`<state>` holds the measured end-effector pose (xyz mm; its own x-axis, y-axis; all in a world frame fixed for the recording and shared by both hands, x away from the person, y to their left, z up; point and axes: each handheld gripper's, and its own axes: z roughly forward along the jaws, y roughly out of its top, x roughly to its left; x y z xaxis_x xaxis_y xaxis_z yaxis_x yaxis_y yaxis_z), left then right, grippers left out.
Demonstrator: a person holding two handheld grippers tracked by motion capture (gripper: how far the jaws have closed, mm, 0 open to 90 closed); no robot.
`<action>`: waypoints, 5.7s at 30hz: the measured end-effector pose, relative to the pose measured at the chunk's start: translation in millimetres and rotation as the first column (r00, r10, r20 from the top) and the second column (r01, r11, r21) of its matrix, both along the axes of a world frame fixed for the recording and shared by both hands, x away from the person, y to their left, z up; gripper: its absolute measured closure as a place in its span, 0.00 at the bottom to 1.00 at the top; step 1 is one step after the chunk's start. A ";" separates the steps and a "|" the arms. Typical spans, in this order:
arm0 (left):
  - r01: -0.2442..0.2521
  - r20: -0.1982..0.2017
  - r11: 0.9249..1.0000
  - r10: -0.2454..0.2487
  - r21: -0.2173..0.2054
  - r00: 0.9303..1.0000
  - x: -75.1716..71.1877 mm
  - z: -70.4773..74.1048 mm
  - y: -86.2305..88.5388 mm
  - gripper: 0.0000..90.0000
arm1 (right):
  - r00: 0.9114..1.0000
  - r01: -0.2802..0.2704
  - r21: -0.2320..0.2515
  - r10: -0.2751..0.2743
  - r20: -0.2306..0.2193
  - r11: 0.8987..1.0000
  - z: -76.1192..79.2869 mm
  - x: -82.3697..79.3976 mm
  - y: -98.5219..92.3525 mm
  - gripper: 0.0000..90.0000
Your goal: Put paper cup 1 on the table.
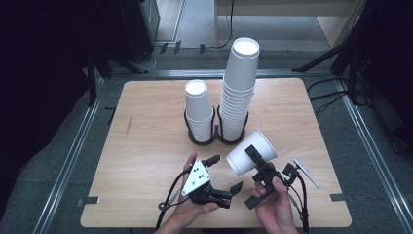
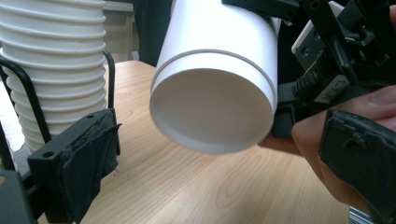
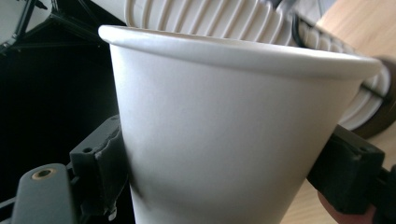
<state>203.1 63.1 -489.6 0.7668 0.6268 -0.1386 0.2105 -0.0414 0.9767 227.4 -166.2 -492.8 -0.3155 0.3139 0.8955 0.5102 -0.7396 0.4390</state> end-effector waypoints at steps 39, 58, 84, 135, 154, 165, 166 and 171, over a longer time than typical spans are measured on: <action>-0.074 -0.024 0.997 0.074 -0.001 0.997 9.1 -1.2 15.8 0.00 | 0.890 0.379 -0.501 -0.158 0.427 0.778 17.8 1.1 -7.5 0.18; -0.069 -0.033 0.998 0.069 0.006 0.997 10.1 -2.7 15.9 0.00 | 0.827 0.520 -0.670 -0.115 0.551 0.529 12.3 4.6 -5.0 0.17; -0.131 -0.050 0.991 0.131 0.015 0.990 8.7 -6.2 33.7 0.00 | 0.810 0.583 -0.720 -0.194 0.554 0.376 -16.7 50.2 -52.4 0.17; -0.301 -0.083 0.954 0.301 0.012 0.950 8.3 -10.3 87.8 0.00 | 0.881 0.473 -0.799 -0.229 0.415 0.371 -60.3 102.9 -80.9 0.16; -0.306 -0.085 0.952 0.306 0.012 0.948 8.9 -10.5 88.3 0.00 | 0.924 0.368 -0.852 -0.247 0.290 0.374 -55.2 104.5 -78.9 0.16; -0.309 -0.083 0.951 0.308 0.006 0.948 8.8 -9.6 89.5 0.00 | 0.938 0.334 -0.857 -0.225 0.263 0.392 -52.0 102.1 -73.4 0.12; -0.309 -0.082 0.951 0.308 0.007 0.948 8.8 -9.5 89.6 0.00 | 0.939 0.332 -0.857 -0.222 0.262 0.394 -51.5 101.9 -73.0 0.11; -0.309 -0.084 0.951 0.308 0.008 0.948 8.5 -9.5 89.2 0.00 | 0.942 0.327 -0.858 -0.211 0.262 0.397 -50.4 101.1 -71.1 0.09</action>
<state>211.6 152.3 -499.1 0.5218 0.8299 -0.1974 0.2923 0.0435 0.9553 328.5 -237.3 -543.2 -0.1253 0.9911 0.0444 0.2723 -0.0087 0.9622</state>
